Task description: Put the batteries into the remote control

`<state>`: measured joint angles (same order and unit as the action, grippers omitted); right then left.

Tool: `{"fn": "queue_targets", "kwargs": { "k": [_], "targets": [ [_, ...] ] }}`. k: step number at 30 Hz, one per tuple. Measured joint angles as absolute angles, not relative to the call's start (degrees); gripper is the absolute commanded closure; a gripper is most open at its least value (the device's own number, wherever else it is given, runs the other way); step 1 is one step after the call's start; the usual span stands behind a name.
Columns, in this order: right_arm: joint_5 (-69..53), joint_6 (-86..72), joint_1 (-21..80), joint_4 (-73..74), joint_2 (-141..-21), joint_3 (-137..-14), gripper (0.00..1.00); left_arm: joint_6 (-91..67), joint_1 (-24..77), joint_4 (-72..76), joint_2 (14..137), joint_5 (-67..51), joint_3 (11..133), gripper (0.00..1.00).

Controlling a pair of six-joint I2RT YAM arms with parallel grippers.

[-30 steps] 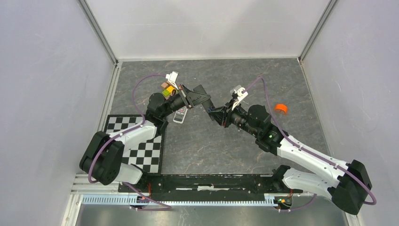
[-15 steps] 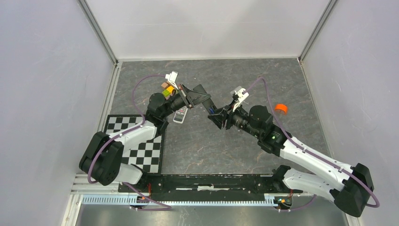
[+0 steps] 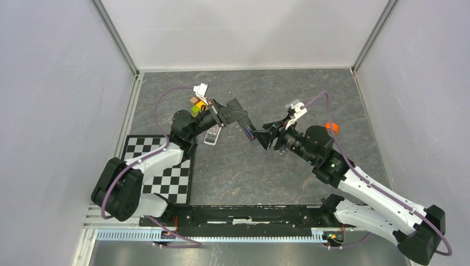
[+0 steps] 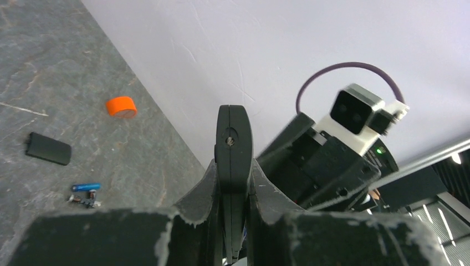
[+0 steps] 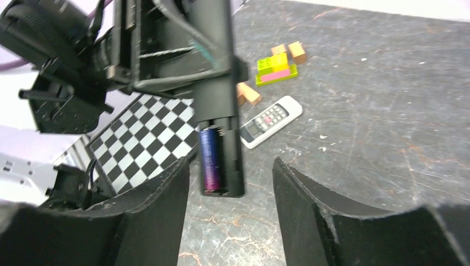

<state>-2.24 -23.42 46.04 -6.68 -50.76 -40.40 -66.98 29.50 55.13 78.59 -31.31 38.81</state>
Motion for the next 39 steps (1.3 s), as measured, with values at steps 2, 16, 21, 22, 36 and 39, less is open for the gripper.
{"fn": "queue_targets", "kwargs": {
  "k": [2, 16, 21, 22, 36, 39],
  "targets": [
    [-1.06, -23.88, 45.17, -6.15, -49.45, -40.40, 0.31, -67.29, 29.47, 55.83, 78.00, -32.21, 38.81, 0.98],
    [1.15, -38.54, 44.23, -16.78, -46.06, -34.22, 0.09, -68.77, 29.30, 57.58, 73.43, -33.74, 38.81, 0.98],
    [-6.04, -43.70, 44.23, -25.52, -50.11, -30.20, 0.18, -69.58, 29.21, 57.52, 73.32, -34.72, 38.81, 0.98],
    [-7.01, -44.38, 44.23, -26.83, -50.48, -30.13, 0.21, -69.63, 29.21, 57.52, 73.30, -34.85, 38.81, 0.98],
    [-10.37, -47.55, 44.23, -33.89, -54.22, -30.15, 0.52, -69.69, 29.21, 57.43, 72.90, -36.38, 38.81, 0.98],
    [-10.37, -47.77, 44.23, -34.04, -54.33, -30.15, 0.56, -69.69, 29.21, 57.39, 72.90, -36.51, 38.81, 0.98]
  ]
}}
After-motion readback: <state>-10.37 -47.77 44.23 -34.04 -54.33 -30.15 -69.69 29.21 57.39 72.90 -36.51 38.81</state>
